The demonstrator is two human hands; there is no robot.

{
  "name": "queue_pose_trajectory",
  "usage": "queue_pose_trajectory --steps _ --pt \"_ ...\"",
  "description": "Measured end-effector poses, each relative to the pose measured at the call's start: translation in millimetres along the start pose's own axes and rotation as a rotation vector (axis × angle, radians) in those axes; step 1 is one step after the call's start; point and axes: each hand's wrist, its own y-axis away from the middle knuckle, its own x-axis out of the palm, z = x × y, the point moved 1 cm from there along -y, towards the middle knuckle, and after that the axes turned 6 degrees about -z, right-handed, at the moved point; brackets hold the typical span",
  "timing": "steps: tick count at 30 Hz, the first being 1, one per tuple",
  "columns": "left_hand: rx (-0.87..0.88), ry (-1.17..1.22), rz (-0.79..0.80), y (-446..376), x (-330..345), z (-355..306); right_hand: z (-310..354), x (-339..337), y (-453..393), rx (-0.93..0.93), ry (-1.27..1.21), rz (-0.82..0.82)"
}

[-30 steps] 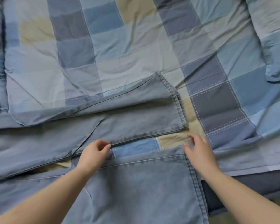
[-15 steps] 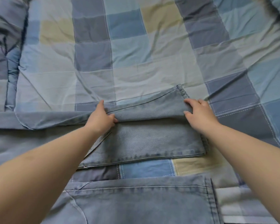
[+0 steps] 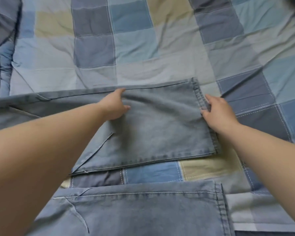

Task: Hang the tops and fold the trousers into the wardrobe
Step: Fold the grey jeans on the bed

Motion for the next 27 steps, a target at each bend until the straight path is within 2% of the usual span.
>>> queue_pose_trajectory --steps 5,8,10,16,20,27 --pt "0.079 0.004 -0.003 41 20 33 -5 3 45 -0.009 0.082 0.05" --pt "0.021 0.072 0.036 72 26 54 6 9 88 0.014 0.001 0.061" --pt "-0.061 0.137 0.061 99 26 76 21 20 125 -0.037 -0.01 0.099" --pt "-0.213 0.367 0.117 186 5 164 114 76 241 -0.232 -0.053 0.414" --pt "-0.326 0.497 0.057 248 -16 247 192 116 312 -0.29 -0.093 0.514" --pt "-0.596 0.699 -0.106 355 -65 408 313 188 435 -0.263 -0.19 0.736"
